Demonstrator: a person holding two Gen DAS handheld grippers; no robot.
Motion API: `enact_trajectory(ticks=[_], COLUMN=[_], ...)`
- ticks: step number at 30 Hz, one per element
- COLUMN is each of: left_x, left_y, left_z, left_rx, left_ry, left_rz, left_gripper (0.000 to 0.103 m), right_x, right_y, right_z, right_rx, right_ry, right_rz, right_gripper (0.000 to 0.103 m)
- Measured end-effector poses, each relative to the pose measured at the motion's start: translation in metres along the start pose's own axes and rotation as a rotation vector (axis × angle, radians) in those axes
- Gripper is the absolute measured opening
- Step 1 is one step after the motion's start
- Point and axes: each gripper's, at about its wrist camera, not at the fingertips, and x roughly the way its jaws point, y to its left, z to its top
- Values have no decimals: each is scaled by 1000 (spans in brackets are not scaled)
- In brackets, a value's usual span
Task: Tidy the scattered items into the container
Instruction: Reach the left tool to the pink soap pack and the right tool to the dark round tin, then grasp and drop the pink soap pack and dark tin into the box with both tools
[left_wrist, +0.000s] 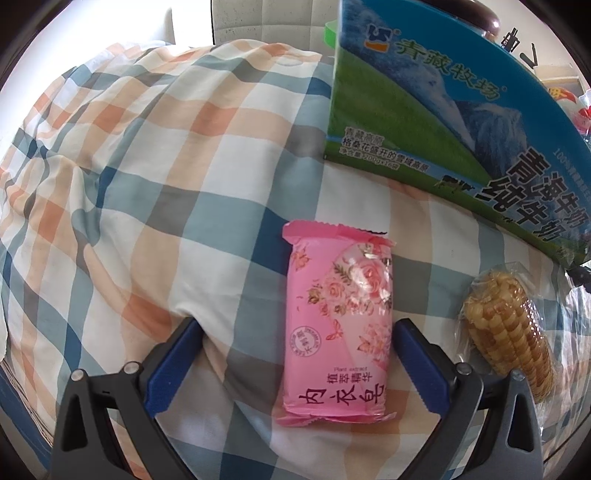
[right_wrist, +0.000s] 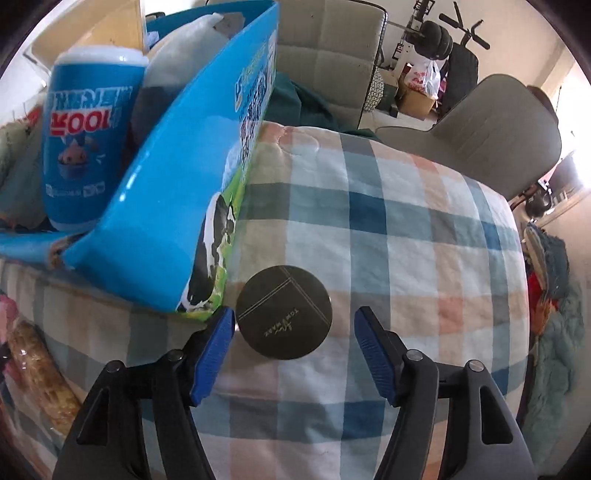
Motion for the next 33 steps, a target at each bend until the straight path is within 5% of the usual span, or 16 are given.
enact_trajectory(ticks=[3,4,9,17,19,29,33], left_x=[-4,-5,-14,-40,-44,-84,-102], left_y=[-3,-5,-12,-10,24,68,72], left_z=[-3,-5,-14,-34,-35,-72,-56], left_rx=[-1,0,7,41,41,30,-4], left_ry=[-2,-5,-26,-65,-60,-127,-161], left_rz=[1,5,23,9,-1,-84,-142], left_gripper=[103,103,100,53,46,46,46], right_x=[11,11,2,-38,-46,-77,-106], right_y=[1,-3,-17,-6,4,44,43], right_z=[-1,-3,-31,-81,-87,-82,-66], right_rx=[-12,15,131,242,222,145,139], right_ry=[-7,-8,24,35,26,-59,-133], right_rz=[14,34,58,126,135,143,163], right_gripper=[66,55,55,55,55,55,55])
